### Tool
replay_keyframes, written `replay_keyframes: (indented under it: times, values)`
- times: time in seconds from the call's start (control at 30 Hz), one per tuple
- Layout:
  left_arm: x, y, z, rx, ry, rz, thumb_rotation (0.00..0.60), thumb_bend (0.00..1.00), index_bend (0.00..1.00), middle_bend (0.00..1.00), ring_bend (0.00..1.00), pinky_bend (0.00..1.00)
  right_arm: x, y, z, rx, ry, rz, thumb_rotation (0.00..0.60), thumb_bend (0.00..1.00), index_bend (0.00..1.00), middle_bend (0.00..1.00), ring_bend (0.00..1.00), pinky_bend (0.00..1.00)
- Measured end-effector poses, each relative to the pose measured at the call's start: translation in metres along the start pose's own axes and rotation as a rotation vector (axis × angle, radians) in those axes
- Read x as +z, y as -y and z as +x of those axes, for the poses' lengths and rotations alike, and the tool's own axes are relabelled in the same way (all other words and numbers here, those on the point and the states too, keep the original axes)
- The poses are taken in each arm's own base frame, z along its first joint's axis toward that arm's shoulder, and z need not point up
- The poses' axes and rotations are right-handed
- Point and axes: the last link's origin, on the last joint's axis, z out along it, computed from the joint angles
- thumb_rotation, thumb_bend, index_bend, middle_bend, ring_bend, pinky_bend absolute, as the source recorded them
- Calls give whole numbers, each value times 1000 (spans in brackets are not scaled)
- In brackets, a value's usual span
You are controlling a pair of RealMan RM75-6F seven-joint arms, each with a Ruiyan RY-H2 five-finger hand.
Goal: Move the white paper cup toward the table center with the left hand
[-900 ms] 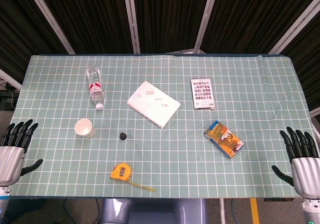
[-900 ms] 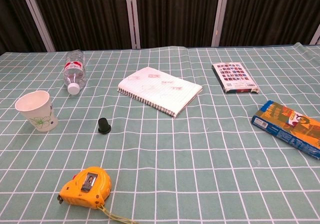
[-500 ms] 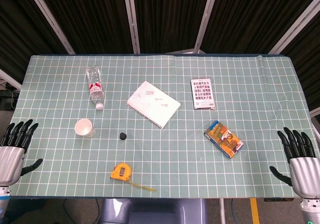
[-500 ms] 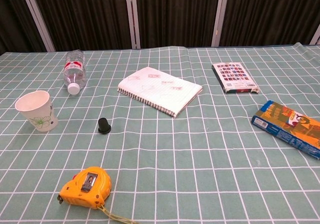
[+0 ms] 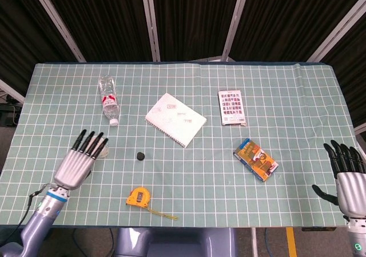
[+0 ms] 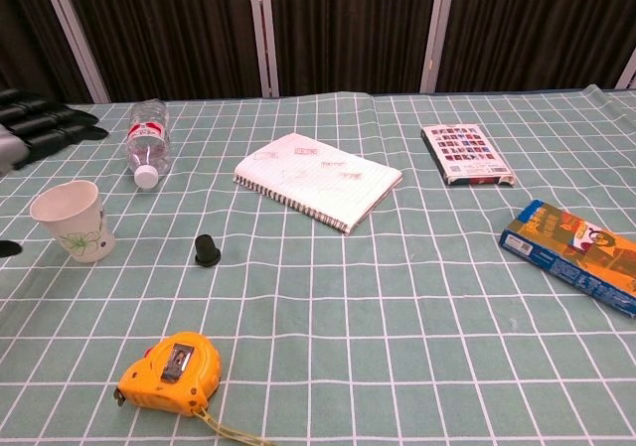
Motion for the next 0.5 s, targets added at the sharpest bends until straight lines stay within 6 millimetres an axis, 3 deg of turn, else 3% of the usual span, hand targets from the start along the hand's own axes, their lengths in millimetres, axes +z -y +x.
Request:
replay_keyframes:
  times: [0.2,0.37,0.5]
  values:
    - [28,-24,-15,257,6,-72,600,0,11,0,0,0,3,-11,2,15,0,-38,600,0,0,0,0,0]
    - [39,-32,-31,447,10,-92,600,0,56,0,0,0,2,-15,5,20,-10,-47,600,0,0,0,0,0]
    - [43,-35,-40,504,23,-74,600,0,59,0,0,0,2,-16,6,21,-12,-49,600,0,0,0,0,0]
